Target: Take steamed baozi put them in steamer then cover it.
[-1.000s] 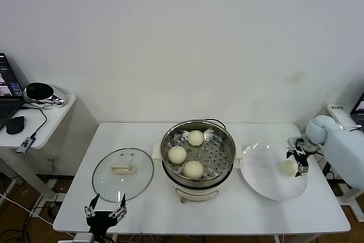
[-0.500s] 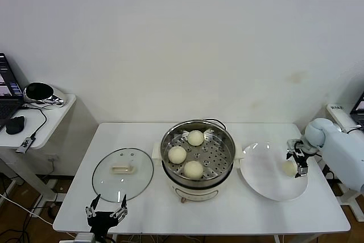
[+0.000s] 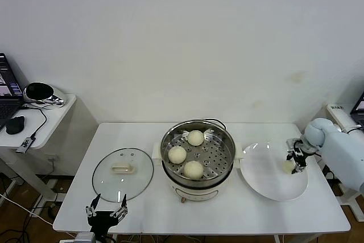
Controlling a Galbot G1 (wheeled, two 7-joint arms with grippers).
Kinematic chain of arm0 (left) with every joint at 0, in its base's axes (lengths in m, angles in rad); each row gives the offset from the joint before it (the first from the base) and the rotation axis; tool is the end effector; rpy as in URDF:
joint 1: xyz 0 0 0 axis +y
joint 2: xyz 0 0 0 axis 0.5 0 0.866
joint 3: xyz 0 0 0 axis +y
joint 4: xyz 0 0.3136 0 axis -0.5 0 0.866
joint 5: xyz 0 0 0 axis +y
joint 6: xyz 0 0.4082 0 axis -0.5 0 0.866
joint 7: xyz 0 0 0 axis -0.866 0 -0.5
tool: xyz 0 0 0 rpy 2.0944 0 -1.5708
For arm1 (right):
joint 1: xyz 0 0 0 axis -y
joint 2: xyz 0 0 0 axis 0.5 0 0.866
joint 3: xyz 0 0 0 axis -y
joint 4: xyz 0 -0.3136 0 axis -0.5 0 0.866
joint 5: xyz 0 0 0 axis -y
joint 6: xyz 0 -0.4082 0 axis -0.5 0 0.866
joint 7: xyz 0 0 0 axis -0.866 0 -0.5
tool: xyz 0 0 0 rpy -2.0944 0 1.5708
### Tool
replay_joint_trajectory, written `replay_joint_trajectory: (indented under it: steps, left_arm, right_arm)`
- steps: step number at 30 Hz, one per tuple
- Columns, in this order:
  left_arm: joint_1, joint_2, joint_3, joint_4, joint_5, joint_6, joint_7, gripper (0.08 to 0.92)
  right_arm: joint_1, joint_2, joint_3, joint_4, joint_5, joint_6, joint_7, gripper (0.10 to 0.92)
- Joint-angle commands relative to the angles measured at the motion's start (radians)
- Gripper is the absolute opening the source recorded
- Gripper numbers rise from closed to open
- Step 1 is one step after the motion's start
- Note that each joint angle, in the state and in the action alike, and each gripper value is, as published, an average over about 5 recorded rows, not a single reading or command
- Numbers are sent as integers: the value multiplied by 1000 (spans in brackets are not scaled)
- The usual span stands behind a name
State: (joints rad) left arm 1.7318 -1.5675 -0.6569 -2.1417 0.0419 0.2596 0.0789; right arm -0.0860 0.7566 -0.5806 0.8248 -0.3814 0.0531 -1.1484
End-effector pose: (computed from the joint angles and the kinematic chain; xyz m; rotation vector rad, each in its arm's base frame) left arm 0.2050 0.0460 -0.2872 0.0579 -2.7596 -0.1315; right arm 0.5693 -0.2457 -0.2330 1.1153 -1.2555 1.3680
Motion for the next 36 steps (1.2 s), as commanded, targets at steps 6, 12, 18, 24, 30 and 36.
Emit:
replay_joint_trajectory:
  steps: [6, 12, 18, 24, 30, 36]
  left_arm:
    - [-39, 10, 5, 37, 30, -19, -9, 823]
    - [-54, 19, 8, 33, 30, -20, -14, 823]
    - [-67, 29, 3, 21, 19, -25, -15, 823]
    - [-74, 37, -3, 21, 5, -28, -17, 823]
    - [-81, 39, -11, 21, -19, -30, -17, 823]
    - [-85, 43, -18, 17, -28, -28, -16, 823]
  right_arm:
    - [229, -107, -181, 306, 210, -112, -34, 543]
    - [466, -88, -407, 466, 435, -232, -62, 543]
    - [655, 23, -608, 496, 615, -347, -50, 543]
    - [785, 133, -748, 520, 807, -446, -25, 543]
    - [799, 230, -800, 501, 879, -497, -6, 543]
    - [726, 310, -801, 456, 864, -523, 9, 543]
